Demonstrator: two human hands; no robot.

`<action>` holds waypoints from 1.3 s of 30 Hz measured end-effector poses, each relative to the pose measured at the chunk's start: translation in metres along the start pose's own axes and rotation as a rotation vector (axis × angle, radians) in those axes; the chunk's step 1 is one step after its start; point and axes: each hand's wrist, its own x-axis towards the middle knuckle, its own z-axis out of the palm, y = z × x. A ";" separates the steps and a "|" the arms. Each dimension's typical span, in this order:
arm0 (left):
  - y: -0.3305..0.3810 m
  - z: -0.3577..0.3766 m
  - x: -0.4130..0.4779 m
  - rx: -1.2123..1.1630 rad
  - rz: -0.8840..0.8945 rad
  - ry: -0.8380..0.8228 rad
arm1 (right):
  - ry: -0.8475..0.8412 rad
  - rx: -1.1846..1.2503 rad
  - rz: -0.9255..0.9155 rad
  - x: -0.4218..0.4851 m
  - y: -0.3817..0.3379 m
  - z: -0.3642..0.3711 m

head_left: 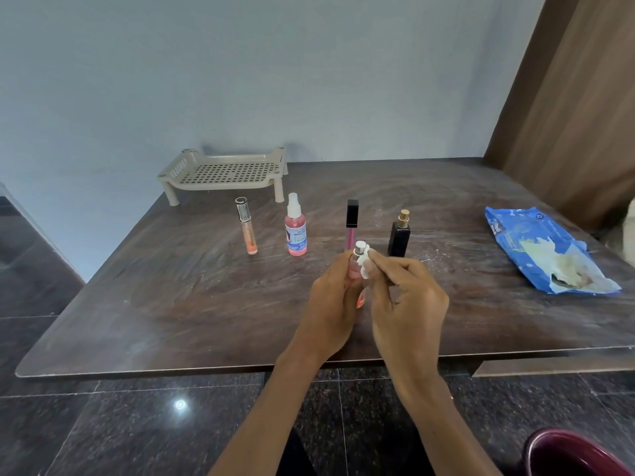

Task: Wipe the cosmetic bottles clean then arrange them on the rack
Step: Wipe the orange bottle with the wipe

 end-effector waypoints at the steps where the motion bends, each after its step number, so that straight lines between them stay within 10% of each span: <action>1: 0.000 0.000 0.000 -0.001 0.000 0.002 | -0.001 0.006 0.005 0.003 0.000 0.002; 39: 0.001 0.002 -0.001 -0.007 0.031 0.026 | -0.186 -0.098 -0.039 0.024 0.012 0.002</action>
